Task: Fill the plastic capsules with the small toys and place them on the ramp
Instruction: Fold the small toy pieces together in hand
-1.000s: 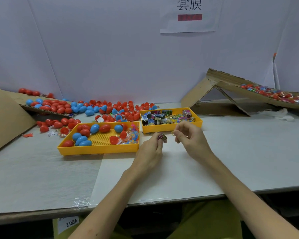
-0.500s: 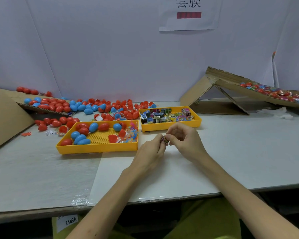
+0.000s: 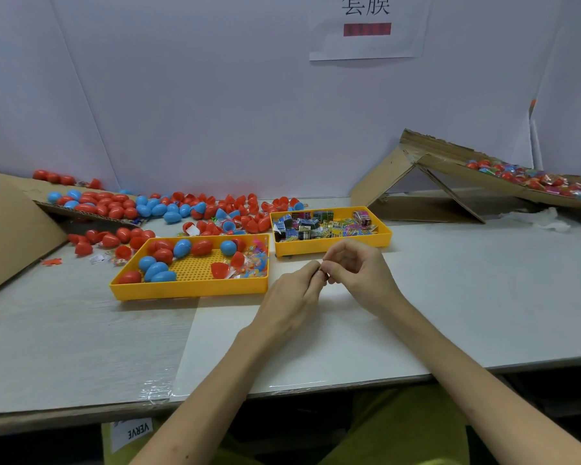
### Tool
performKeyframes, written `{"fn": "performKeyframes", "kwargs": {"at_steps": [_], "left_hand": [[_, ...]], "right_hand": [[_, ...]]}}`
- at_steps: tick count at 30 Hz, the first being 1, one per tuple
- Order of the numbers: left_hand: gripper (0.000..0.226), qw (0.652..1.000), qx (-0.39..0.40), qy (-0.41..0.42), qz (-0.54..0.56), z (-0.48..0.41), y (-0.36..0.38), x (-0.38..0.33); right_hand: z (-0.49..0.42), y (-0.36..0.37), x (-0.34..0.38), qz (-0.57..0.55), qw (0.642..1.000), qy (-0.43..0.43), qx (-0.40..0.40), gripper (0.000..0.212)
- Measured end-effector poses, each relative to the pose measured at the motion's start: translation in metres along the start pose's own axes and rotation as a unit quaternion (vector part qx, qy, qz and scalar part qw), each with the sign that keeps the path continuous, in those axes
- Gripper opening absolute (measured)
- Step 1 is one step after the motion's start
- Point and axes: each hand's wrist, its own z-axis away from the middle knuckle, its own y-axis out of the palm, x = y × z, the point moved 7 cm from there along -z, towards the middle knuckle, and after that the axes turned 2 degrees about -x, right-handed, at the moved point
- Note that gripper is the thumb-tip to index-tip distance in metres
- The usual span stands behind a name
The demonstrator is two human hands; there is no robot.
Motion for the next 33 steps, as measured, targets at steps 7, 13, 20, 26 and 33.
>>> {"fn": "performKeyframes", "kwargs": {"at_steps": [7,13,20,26,33], "left_hand": [[0.023,0.999,0.013,0.029,-0.023,0.001,0.002,-0.008],[0.021,0.997,-0.024,0.056,-0.046,0.002,-0.003,-0.016],[0.020,0.995,-0.066,0.070,0.000,0.001,-0.010,-0.020],[0.030,0.989,-0.114,0.039,0.080,0.000,-0.020,-0.013],[0.025,0.978,-0.155,0.022,0.139,-0.001,-0.026,-0.007]], "right_hand": [[-0.003,-0.002,-0.014,-0.090,0.991,0.103,0.012,0.017],[0.000,-0.003,-0.029,-0.181,0.962,0.204,-0.009,0.020],[0.000,0.000,-0.028,-0.178,0.963,0.202,0.001,0.028],[-0.003,0.006,-0.014,-0.141,0.978,0.152,-0.013,0.027],[0.003,0.022,-0.006,-0.175,0.970,0.157,-0.058,0.029]]}}
